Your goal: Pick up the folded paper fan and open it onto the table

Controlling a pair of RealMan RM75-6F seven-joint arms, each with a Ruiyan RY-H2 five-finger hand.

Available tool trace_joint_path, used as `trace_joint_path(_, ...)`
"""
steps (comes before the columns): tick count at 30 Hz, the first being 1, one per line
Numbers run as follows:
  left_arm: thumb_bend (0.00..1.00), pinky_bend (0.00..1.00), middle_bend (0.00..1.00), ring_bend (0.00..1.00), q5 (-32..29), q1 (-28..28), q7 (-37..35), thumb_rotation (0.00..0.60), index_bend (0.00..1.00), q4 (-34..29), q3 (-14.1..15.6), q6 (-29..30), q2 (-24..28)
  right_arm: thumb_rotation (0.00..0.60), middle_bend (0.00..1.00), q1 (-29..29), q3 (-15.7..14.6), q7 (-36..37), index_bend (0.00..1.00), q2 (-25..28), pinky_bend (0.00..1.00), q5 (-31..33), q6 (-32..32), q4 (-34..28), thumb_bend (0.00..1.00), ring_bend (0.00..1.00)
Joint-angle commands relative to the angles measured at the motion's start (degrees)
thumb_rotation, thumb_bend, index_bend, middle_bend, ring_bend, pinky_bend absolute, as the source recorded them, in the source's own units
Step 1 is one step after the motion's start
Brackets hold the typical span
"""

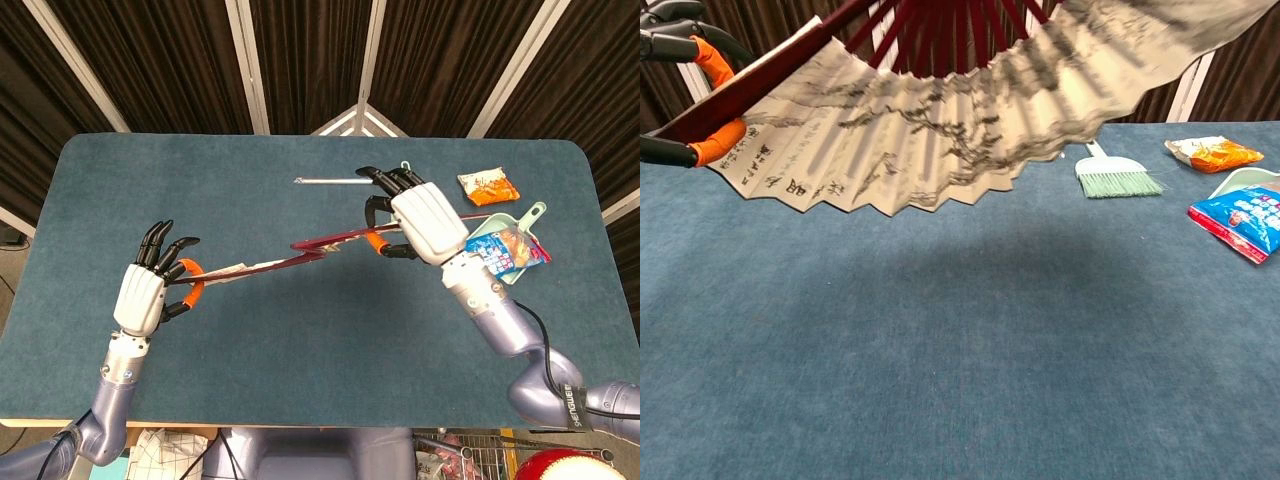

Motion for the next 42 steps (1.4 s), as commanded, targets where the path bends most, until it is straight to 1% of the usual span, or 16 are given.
trace_joint_path(1, 0.51, 0.04, 0.25, 0.0, 1.2, -0.9, 1.9, 0.6, 0.57, 2.3, -0.4, 1.5, -1.3, 0.6, 0.19, -1.1, -0.7, 1.1, 0.8, -1.0, 0.22, -1.7, 1.0, 2.3, 0.59, 0.26)
trace_joint_path(12, 0.51, 0.04, 0.25, 0.0, 3.9, -2.6, 7.5, 0.6, 0.57, 7.8, -1.6, 6.7, -2.5, 0.6, 0.19, -3.2, -2.1, 4.5, 0.82, -4.2, 0.22, -5.6, 3.0, 8.7, 0.59, 0.26)
trace_joint_path(16, 0.51, 0.04, 0.25, 0.0, 5.0, -3.4, 9.5, 0.6, 0.56, 9.3, -2.2, 8.7, -2.7, 0.6, 0.19, -3.8, -2.4, 5.9, 0.82, -7.1, 0.22, -7.2, 4.7, 11.7, 0.59, 0.26)
trace_joint_path(21, 0.51, 0.04, 0.25, 0.0, 5.4, -4.2, 11.4, 0.6, 0.56, 10.4, -2.7, 9.8, -2.5, 0.6, 0.19, -4.0, -3.2, 6.3, 0.82, -9.9, 0.22, -8.6, 5.3, 15.3, 0.59, 0.26)
trace_joint_path(26, 0.51, 0.04, 0.26, 0.0, 5.3, -4.6, 12.9, 0.6, 0.56, 11.8, -3.1, 11.0, -2.5, 0.6, 0.19, -4.3, -3.4, 8.2, 0.83, -13.1, 0.22, -9.6, 6.3, 18.9, 0.59, 0.26)
trace_joint_path(33, 0.51, 0.04, 0.26, 0.0, 4.3, -5.3, 13.2, 0.6, 0.56, 13.1, -3.8, 11.0, -2.2, 0.6, 0.19, -3.9, -2.9, 9.1, 0.83, -15.9, 0.22, -10.5, 7.1, 22.0, 0.59, 0.26)
trace_joint_path(37, 0.51, 0.04, 0.26, 0.0, 3.8, -6.2, 13.1, 0.6, 0.56, 13.9, -4.1, 10.6, -2.1, 0.6, 0.19, -3.3, -2.6, 7.1, 0.83, -17.8, 0.22, -10.3, 6.8, 23.7, 0.59, 0.26)
trace_joint_path(42, 0.51, 0.04, 0.26, 0.0, 2.8, -8.3, 12.1, 0.6, 0.56, 15.5, -5.3, 9.6, -2.4, 0.6, 0.19, -2.0, -1.5, 5.0, 0.83, -20.0, 0.22, -8.8, 5.1, 25.5, 0.59, 0.26)
